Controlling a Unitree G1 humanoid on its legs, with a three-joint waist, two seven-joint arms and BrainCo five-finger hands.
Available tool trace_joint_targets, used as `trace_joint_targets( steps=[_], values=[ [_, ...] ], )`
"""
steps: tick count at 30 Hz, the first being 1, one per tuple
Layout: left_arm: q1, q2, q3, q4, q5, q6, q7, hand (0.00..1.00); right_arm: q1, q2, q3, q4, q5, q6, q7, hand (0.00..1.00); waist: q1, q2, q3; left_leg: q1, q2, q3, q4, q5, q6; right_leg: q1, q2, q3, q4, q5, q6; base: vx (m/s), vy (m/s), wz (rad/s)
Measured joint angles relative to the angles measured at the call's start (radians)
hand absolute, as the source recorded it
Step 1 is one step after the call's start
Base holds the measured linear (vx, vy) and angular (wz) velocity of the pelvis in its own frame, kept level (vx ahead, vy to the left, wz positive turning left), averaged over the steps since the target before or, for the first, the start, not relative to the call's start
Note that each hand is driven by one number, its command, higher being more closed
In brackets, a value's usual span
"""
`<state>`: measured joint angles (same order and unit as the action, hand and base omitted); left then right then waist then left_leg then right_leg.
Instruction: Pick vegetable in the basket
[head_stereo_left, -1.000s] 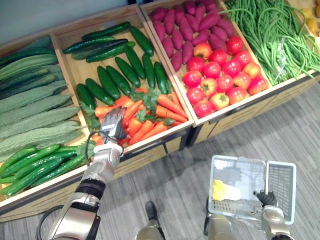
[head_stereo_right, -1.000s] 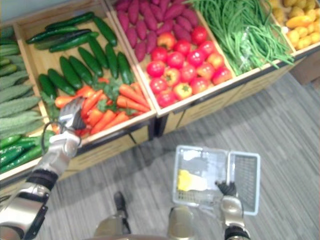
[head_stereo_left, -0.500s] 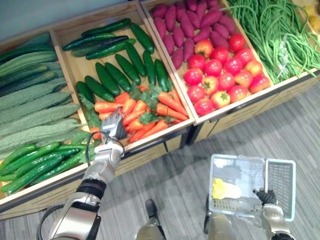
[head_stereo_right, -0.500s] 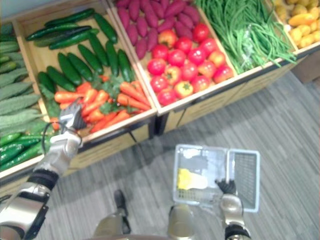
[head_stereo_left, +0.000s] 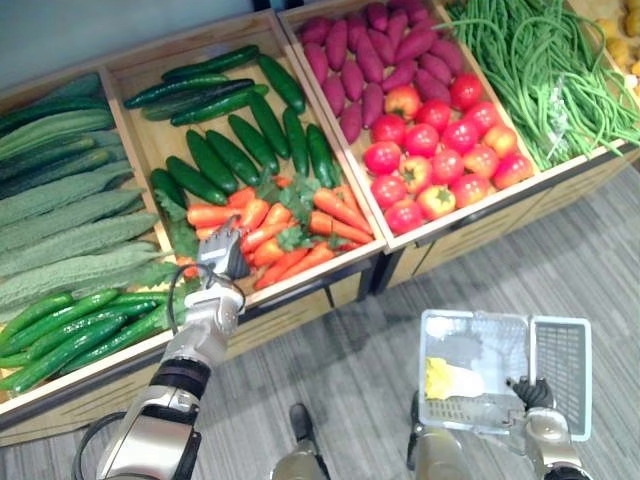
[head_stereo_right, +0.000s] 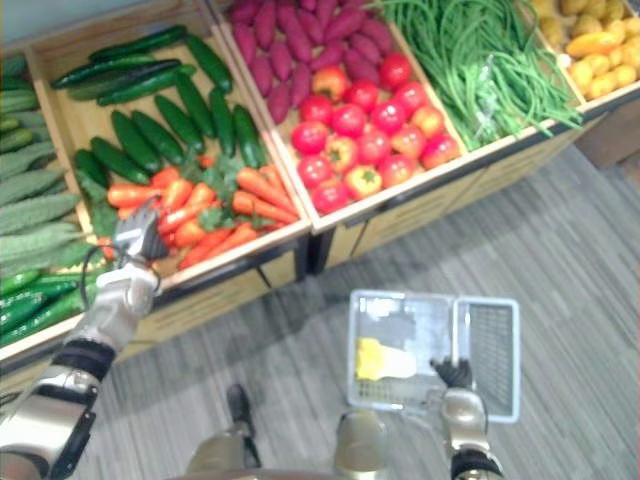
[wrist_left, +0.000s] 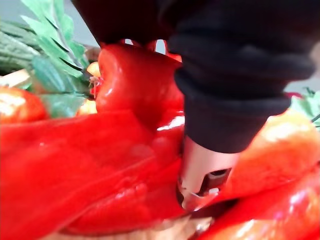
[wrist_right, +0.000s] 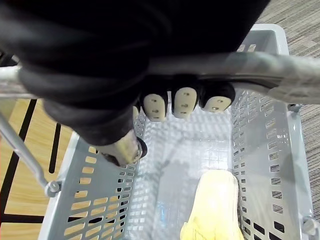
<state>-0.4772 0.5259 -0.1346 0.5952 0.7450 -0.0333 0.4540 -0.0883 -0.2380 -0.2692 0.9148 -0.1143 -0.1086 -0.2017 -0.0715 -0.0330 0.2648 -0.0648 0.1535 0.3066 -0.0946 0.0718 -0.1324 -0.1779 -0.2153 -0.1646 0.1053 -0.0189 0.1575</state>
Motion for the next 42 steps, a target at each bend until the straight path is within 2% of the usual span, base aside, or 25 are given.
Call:
trace_joint_targets(
  steps=[2,9,16,21,22,28,35,42],
  values=[
    [0.016,0.014,0.03,-0.084,-0.034,-0.004,0.0,1.0,0.009,0.003,-0.01,0.0,0.0,0.001,0.0,1.0,0.002,0.001,-0.001,0.007,0.0,-0.009,0.0,0.001,0.001,0.012,0.0,-0.007,0.0,0.0,0.0,-0.01,-0.003,0.08],
    [0.057,0.048,0.074,-0.2,-0.064,-0.016,-0.001,1.0,0.027,0.007,-0.052,0.005,-0.004,0.015,0.005,1.0,0.022,0.004,-0.005,0.023,0.0,-0.021,0.0,0.005,0.007,0.037,-0.002,-0.019,0.0,0.0,0.0,-0.01,-0.002,0.05],
    [0.13,0.048,0.096,-0.24,-0.066,-0.036,-0.019,1.0,0.05,0.009,-0.059,0.043,-0.005,0.018,0.014,1.0,0.03,0.005,-0.076,0.025,0.0,-0.033,0.0,0.007,0.009,0.046,-0.003,-0.027,0.0,0.0,0.0,-0.01,-0.001,0.03],
    [0.139,0.048,0.105,-0.241,-0.066,-0.045,-0.025,1.0,0.072,0.012,-0.07,0.045,-0.005,0.023,0.015,1.0,0.033,0.004,-0.103,0.027,0.0,-0.049,0.0,0.009,0.012,0.061,-0.004,-0.044,-0.002,-0.001,0.0,-0.01,-0.006,0.09],
    [0.151,0.048,0.105,-0.241,-0.066,-0.044,-0.026,0.0,0.075,0.012,-0.07,0.046,-0.006,0.026,0.015,1.0,0.035,0.003,-0.111,0.027,0.0,-0.049,0.0,0.009,0.012,0.062,-0.005,-0.045,-0.004,-0.001,0.0,0.0,0.0,0.0],
    [0.17,0.046,0.105,-0.217,-0.066,-0.04,-0.038,0.0,0.074,0.012,-0.07,0.053,-0.006,0.037,0.015,1.0,0.044,0.0,-0.116,0.023,0.0,-0.058,-0.001,0.011,0.012,0.069,-0.004,-0.05,-0.017,0.001,0.002,0.0,-0.003,0.03],
    [0.168,0.026,0.101,-0.087,-0.063,-0.001,-0.045,0.0,0.058,0.012,-0.065,0.075,-0.007,0.038,0.015,1.0,0.042,-0.013,-0.124,0.012,-0.002,-0.058,-0.001,0.011,0.011,0.066,-0.004,-0.052,-0.032,0.005,0.007,0.03,-0.003,0.0],
    [0.134,0.023,0.079,0.014,-0.061,0.015,-0.045,0.0,0.037,0.012,-0.036,0.071,-0.035,0.036,0.014,1.0,0.029,-0.016,-0.122,-0.01,-0.003,-0.045,-0.001,0.011,0.011,0.039,-0.004,-0.04,-0.043,0.019,0.006,-0.01,0.0,-0.05]
  ],
)
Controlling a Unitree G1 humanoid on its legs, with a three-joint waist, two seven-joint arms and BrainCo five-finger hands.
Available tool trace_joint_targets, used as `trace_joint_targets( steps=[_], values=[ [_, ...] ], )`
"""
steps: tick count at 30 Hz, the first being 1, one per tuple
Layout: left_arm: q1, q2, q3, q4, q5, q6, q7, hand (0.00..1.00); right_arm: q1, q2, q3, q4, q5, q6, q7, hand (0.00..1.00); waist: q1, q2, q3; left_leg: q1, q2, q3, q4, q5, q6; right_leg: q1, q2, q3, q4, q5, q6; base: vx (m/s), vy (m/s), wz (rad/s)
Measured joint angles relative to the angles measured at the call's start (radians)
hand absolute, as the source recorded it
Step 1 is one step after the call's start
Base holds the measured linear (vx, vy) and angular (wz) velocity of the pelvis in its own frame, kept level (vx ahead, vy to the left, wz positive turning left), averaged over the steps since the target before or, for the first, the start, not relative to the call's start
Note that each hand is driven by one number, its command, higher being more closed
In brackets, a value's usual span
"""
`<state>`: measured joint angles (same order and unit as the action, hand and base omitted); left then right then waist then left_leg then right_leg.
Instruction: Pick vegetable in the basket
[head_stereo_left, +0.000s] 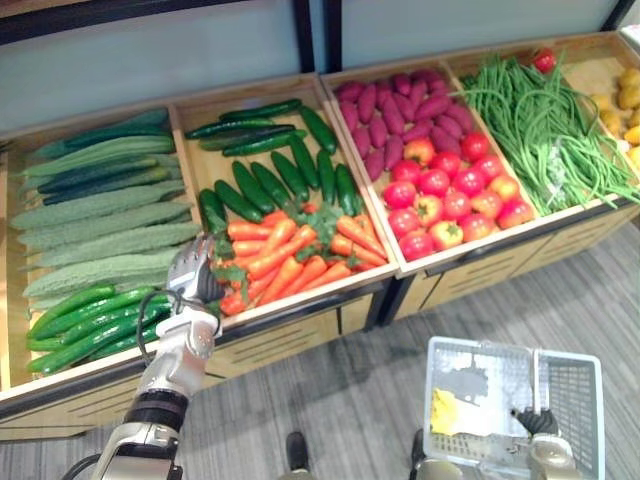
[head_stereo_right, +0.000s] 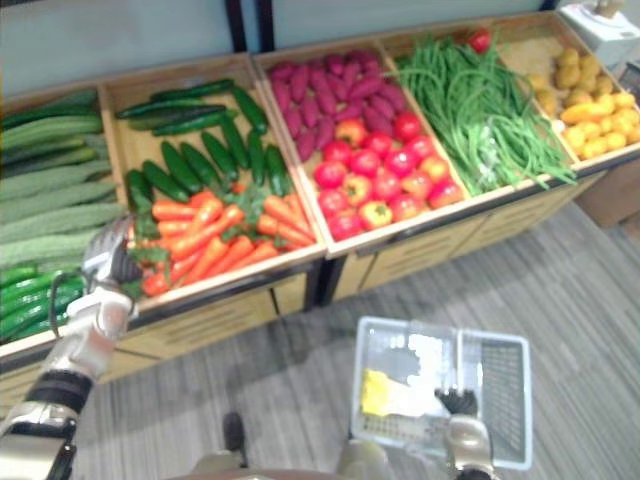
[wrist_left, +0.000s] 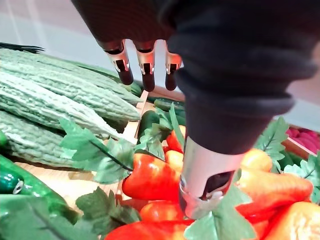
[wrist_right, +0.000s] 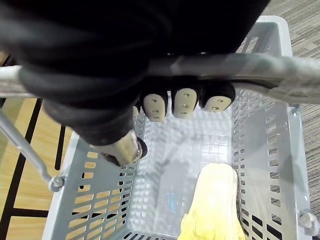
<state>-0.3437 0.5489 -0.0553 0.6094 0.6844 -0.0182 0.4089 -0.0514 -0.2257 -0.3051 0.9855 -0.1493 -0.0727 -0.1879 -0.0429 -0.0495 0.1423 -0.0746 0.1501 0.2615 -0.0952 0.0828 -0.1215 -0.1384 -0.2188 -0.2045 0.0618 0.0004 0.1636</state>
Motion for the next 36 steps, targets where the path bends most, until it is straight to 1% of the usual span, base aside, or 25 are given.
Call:
trace_joint_targets(
  steps=[1,4,6,9,11,17,20,21,28,36],
  values=[
    [-0.017,0.0,-0.01,0.022,0.0,0.002,0.0,0.0,-0.009,0.0,0.001,-0.002,-0.002,0.0,0.0,1.0,-0.006,-0.001,0.001,-0.01,-0.001,0.003,0.0,0.001,0.001,-0.01,0.0,0.005,-0.01,0.011,0.0,-0.02,0.008,-0.1],
    [-0.029,-0.013,-0.021,0.042,-0.002,0.002,0.0,0.0,-0.013,0.0,0.01,-0.009,-0.004,0.0,0.0,1.0,-0.009,-0.004,0.002,-0.012,-0.005,0.017,0.0,0.001,0.001,-0.014,0.0,0.02,-0.027,0.024,0.001,-0.02,0.009,-0.14],
    [-0.049,-0.031,-0.027,0.063,-0.003,0.001,0.002,0.0,-0.013,0.0,0.01,-0.009,-0.003,0.0,-0.001,1.0,-0.009,-0.005,0.003,-0.012,-0.005,0.018,0.0,0.001,0.001,-0.015,0.0,0.02,-0.028,0.025,0.001,-0.01,0.001,-0.03],
    [-0.067,-0.038,-0.069,0.073,-0.003,-0.001,0.002,0.0,-0.017,0.0,0.011,-0.011,-0.003,0.0,-0.003,1.0,-0.012,-0.005,0.008,-0.013,-0.005,0.019,0.0,0.0,0.001,-0.017,0.0,0.021,-0.029,0.025,0.001,0.0,0.0,0.0],
    [-0.085,-0.04,-0.091,0.074,-0.003,-0.001,0.003,0.0,-0.019,0.0,0.015,-0.031,-0.003,0.0,-0.004,1.0,-0.011,-0.005,0.03,-0.014,-0.005,0.019,0.0,0.0,0.001,-0.017,0.0,0.021,-0.029,0.025,0.001,0.0,0.0,0.0],
    [-0.122,-0.071,-0.111,0.124,-0.003,0.0,0.003,0.0,-0.045,0.0,0.04,-0.038,-0.003,0.0,-0.007,1.0,-0.014,-0.006,0.048,-0.028,-0.006,0.026,0.0,0.001,0.001,-0.034,0.001,0.025,-0.033,0.027,0.0,0.02,0.002,-0.02],
    [-0.129,-0.074,-0.136,0.124,-0.003,-0.001,0.003,0.0,-0.054,0.0,0.041,-0.038,-0.003,-0.001,-0.009,1.0,-0.014,-0.008,0.049,-0.028,-0.006,0.027,0.0,0.001,0.001,-0.033,0.001,0.026,-0.037,0.028,-0.001,0.01,0.001,-0.01],
    [-0.131,-0.075,-0.136,0.124,-0.003,-0.001,0.004,1.0,-0.057,0.0,0.041,-0.038,-0.003,-0.001,-0.011,1.0,-0.015,-0.008,0.05,-0.028,-0.007,0.028,0.0,0.001,0.001,-0.032,0.001,0.027,-0.042,0.03,-0.002,0.02,0.002,-0.04],
    [-0.161,-0.075,-0.134,0.133,-0.002,-0.002,0.025,1.0,-0.063,-0.001,0.047,-0.038,-0.004,-0.002,-0.014,1.0,-0.014,-0.008,0.062,-0.027,-0.008,0.028,0.0,0.0,0.001,-0.032,0.0,0.032,-0.043,0.036,-0.001,0.0,0.0,0.0],
    [-0.161,-0.075,-0.134,0.153,-0.002,-0.001,0.02,1.0,-0.062,-0.002,0.058,-0.038,-0.008,-0.002,-0.014,1.0,-0.014,-0.009,0.067,-0.024,-0.007,0.028,0.0,0.0,0.001,-0.032,0.0,0.037,-0.042,0.039,0.001,0.0,0.0,0.0]
  ],
)
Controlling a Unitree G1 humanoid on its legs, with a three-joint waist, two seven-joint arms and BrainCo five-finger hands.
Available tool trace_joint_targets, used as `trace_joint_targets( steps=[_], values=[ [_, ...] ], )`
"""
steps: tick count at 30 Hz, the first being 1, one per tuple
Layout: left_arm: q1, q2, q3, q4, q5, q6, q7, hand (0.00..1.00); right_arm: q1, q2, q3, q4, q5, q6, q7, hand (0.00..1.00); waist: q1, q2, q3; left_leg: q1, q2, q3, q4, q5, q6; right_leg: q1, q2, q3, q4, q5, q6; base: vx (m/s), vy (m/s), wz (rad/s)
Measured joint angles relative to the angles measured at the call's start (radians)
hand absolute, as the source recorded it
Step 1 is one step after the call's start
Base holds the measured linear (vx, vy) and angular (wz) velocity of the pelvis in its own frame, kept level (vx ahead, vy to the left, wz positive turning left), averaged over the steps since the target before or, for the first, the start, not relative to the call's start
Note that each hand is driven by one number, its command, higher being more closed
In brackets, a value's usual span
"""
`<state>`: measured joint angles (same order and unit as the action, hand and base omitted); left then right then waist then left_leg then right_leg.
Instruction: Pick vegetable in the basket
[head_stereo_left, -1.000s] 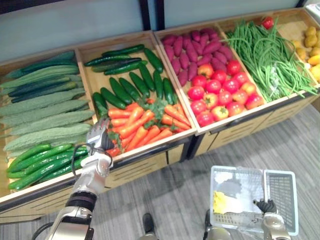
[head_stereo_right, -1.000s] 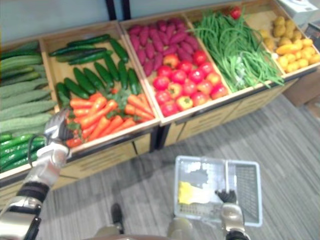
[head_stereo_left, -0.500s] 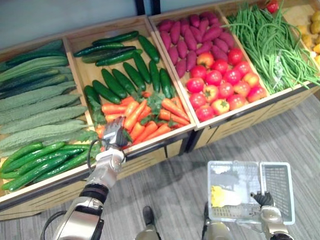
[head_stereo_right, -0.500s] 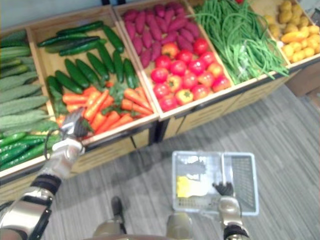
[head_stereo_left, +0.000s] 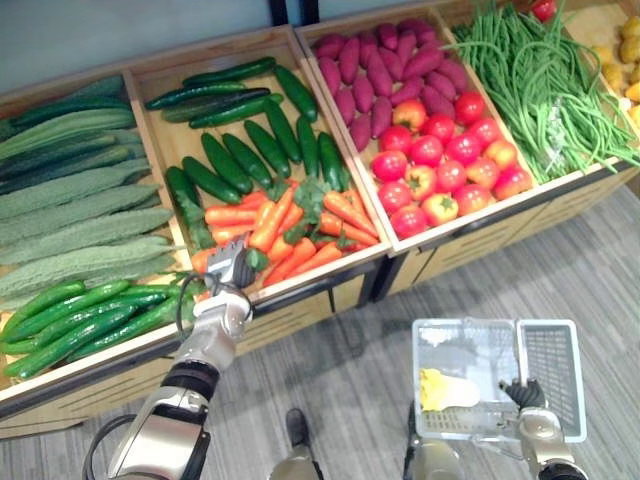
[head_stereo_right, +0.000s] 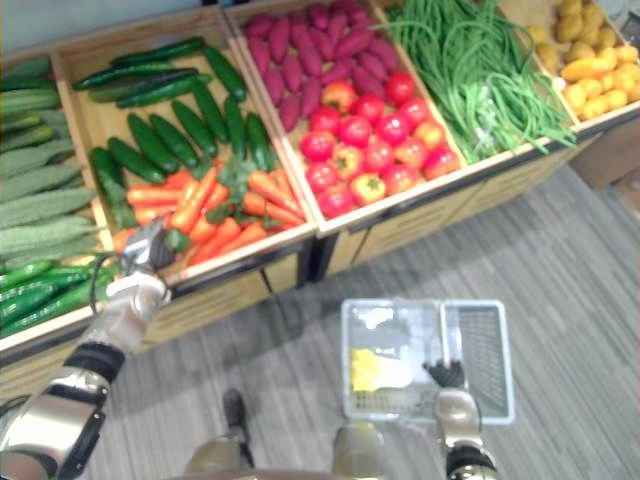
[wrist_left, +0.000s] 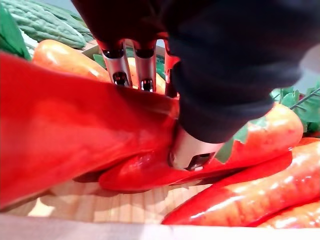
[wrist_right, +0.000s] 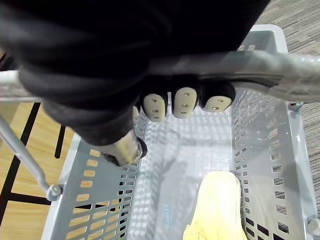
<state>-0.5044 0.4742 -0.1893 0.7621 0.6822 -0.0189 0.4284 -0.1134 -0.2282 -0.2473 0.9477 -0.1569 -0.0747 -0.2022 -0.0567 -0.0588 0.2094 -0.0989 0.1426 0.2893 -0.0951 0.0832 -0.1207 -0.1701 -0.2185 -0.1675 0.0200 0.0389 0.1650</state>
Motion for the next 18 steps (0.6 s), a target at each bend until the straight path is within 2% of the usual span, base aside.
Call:
trace_joint_targets(
  steps=[10,18],
  values=[
    [0.001,0.0,0.006,-0.002,0.0,0.001,0.0,1.0,0.0,-0.001,0.002,0.0,-0.001,0.0,0.0,1.0,0.0,-0.002,0.013,0.019,0.0,0.002,0.0,0.0,0.0,0.018,0.0,0.002,0.001,0.0,0.0,0.0,0.0,0.0],
    [0.012,0.014,0.084,-0.101,-0.01,0.007,0.02,1.0,0.004,-0.001,0.002,-0.002,-0.001,0.0,0.0,1.0,0.003,-0.002,0.013,0.019,0.0,0.0,0.0,0.0,0.0,0.015,-0.001,0.002,0.01,-0.001,0.001,0.0,0.0,0.0]
  ],
)
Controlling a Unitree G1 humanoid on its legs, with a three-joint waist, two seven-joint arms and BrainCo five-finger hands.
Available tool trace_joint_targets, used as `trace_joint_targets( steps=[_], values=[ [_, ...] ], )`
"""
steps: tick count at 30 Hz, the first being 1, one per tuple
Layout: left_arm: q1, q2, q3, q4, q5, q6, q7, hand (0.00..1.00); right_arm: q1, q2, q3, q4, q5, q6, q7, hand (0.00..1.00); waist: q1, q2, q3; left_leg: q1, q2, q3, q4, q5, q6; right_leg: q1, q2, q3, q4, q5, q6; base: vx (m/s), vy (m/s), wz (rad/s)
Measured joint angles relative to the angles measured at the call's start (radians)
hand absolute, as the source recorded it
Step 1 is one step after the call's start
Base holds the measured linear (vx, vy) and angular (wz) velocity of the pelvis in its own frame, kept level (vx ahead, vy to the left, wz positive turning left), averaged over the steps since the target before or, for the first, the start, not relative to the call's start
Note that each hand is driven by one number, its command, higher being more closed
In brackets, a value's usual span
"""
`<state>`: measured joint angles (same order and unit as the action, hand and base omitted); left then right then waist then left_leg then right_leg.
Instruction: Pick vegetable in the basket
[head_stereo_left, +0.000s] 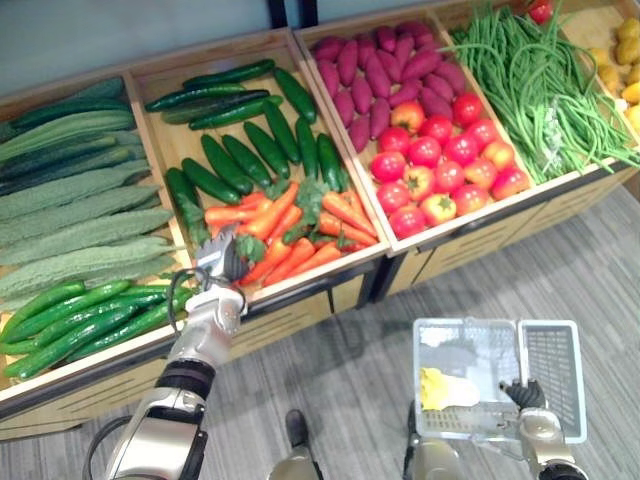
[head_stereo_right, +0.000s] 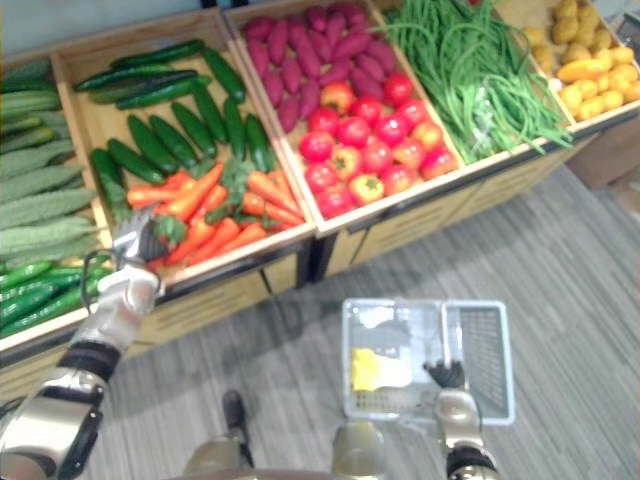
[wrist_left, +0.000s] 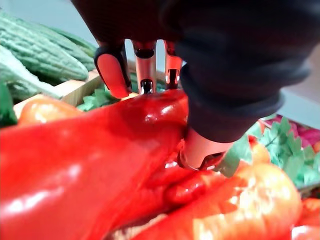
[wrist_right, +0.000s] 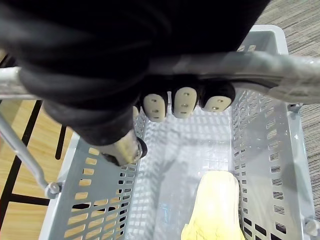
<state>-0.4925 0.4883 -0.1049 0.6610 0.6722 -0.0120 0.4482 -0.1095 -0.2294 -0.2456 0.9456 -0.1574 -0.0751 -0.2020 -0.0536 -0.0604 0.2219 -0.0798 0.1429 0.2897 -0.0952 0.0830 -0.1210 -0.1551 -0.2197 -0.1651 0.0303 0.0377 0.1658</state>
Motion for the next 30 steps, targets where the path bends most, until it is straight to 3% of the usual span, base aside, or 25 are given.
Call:
trace_joint_targets(
  steps=[12,29,30],
  values=[
    [0.008,0.073,0.036,-0.092,0.001,0.0,0.018,1.0,0.009,0.0,-0.001,-0.01,0.0,0.0,0.001,1.0,0.002,0.0,0.0,0.0,0.0,-0.002,0.0,0.001,0.001,-0.001,-0.001,-0.002,0.005,-0.001,-0.001,0.0,0.0,0.0],
    [-0.057,0.132,0.039,-0.098,0.001,0.001,0.038,1.0,0.024,0.001,-0.001,-0.027,0.0,-0.004,0.002,1.0,0.008,0.0,-0.001,-0.005,0.0,-0.003,0.0,0.009,0.002,-0.016,-0.001,-0.003,0.023,-0.004,-0.006,0.0,0.0,0.0],
    [-0.067,0.134,0.041,-0.098,0.0,0.001,0.046,0.0,0.024,0.001,-0.001,-0.027,0.0,-0.004,0.002,1.0,0.009,0.0,-0.001,-0.005,0.0,-0.004,0.0,0.01,0.001,-0.016,-0.001,-0.003,0.024,-0.004,-0.006,0.0,0.0,0.0]
  ],
)
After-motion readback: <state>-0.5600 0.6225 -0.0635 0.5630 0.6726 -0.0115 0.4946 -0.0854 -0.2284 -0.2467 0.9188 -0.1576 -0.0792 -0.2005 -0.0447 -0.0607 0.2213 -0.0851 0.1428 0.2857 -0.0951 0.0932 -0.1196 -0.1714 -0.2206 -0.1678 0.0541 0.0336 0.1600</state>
